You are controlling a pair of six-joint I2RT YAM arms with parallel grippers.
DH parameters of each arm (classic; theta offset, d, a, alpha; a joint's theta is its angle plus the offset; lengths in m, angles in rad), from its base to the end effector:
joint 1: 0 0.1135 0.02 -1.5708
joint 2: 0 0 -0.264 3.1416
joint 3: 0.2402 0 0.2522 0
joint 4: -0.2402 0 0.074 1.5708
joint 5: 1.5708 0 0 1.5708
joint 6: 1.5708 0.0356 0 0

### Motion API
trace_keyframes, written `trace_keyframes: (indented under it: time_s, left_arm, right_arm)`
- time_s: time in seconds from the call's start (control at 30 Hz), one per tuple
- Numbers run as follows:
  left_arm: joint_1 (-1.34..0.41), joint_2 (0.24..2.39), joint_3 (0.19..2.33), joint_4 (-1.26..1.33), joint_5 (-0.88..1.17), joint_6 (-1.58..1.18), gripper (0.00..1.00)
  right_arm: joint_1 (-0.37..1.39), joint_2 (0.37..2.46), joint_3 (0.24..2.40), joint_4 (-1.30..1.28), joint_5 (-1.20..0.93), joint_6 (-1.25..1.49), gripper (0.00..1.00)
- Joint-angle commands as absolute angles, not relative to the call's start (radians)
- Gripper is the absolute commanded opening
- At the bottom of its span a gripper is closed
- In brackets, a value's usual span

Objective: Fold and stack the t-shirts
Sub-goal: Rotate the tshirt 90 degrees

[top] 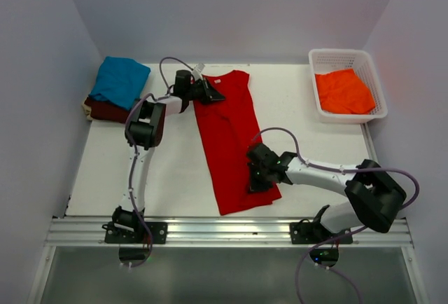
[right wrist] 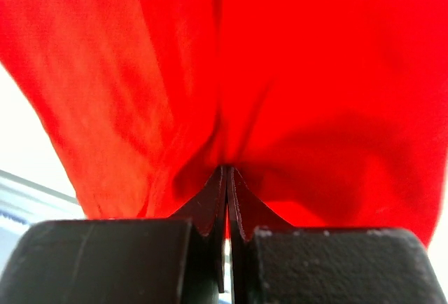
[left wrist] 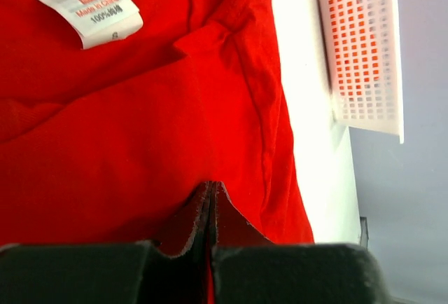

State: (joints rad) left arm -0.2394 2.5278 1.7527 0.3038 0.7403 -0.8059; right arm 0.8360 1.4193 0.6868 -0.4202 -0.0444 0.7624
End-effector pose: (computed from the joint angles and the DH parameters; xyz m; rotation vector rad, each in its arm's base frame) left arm 0.5210 -0.1519 0.0915 -0.1097 2.2013 -1.3769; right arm 0.1644 0.1842 0.1551 -0.1180 2.8406 0.4763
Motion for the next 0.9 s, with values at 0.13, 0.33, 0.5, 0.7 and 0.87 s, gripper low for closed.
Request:
trace_keyframes:
  time_s: [0.13, 0.33, 0.5, 0.7, 0.87]
  left_arm:
    - [-0.239, 2.562, 1.884, 0.477, 0.851, -0.870, 0.00]
    - [-0.239, 2.430, 1.872, 0.537, 0.922, -0.887, 0.00]
    - [-0.239, 2.038, 1.610, 0.410, 0.749, -0.663, 0.23]
    - [-0.239, 1.666, 1.174, 0.307, 0.585, -0.581, 0.40]
    - [-0.239, 1.433, 0.929, 0.262, 0.471, -0.557, 0.43]
  right_arm:
    - [0.914, 1.324, 0.704, -0.390, -0.116, 0.830, 0.00]
    - [0.914, 1.224, 0.794, -0.474, -0.034, 0.743, 0.00]
    - [0.908, 1.268, 0.955, -0.599, 0.148, 0.620, 0.55]
    - [0.887, 1.370, 1.006, -0.579, 0.086, 0.649, 0.54]
    - [0.916, 1.368, 0.887, -0.482, 0.003, 0.722, 0.42]
